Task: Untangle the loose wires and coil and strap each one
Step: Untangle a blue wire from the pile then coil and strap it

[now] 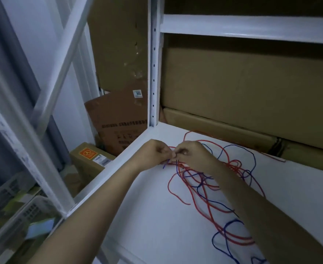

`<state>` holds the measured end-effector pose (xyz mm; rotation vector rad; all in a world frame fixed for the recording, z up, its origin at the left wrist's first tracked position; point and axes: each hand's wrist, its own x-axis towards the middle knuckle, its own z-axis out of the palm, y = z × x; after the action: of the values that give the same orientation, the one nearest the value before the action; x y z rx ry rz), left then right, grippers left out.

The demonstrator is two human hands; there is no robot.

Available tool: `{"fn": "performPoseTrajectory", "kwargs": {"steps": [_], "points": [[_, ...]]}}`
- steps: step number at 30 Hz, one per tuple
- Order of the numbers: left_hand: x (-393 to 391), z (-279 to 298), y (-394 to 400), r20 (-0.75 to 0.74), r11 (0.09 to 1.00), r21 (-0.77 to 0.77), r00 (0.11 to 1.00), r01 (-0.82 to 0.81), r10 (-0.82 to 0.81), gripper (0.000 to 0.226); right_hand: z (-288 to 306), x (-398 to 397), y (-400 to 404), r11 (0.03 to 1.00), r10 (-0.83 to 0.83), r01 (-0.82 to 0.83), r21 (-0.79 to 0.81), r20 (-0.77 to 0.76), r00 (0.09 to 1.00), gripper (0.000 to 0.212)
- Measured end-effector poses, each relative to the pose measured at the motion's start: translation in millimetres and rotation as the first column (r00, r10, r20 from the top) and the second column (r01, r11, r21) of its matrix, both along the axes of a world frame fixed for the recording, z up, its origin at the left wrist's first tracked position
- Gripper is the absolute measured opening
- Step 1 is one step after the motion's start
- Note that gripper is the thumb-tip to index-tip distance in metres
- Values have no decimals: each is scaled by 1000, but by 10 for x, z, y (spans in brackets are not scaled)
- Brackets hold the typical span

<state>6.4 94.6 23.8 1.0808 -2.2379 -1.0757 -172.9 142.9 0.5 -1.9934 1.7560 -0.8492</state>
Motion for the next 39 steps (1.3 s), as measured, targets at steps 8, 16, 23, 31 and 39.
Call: {"fn": "performPoseTrajectory", "kwargs": {"steps": [8, 16, 23, 31, 39], "points": [[-181, 367, -232, -443, 777, 521, 890, 353, -107, 32, 65, 108, 323, 955, -229, 159, 249, 284, 931, 19], [-169, 646, -370, -818, 467, 556, 551, 687, 164, 40, -171, 169, 652, 858, -349, 370, 357, -124, 929, 37], [-371, 790, -264, -850, 605, 501, 485, 618, 208, 22, -76, 395, 692, 876, -474, 479, 57, -86, 876, 22], [-658, 539, -295, -627, 936, 147, 762, 320, -162, 26, 70, 550, 1023, 780, -536, 363, -510, -244, 808, 18], [-449, 250, -74, -284, 857, 5, 823, 515, -492, 21, 561, 146, 874, 553, -646, 540, -635, 83, 759, 18]]}}
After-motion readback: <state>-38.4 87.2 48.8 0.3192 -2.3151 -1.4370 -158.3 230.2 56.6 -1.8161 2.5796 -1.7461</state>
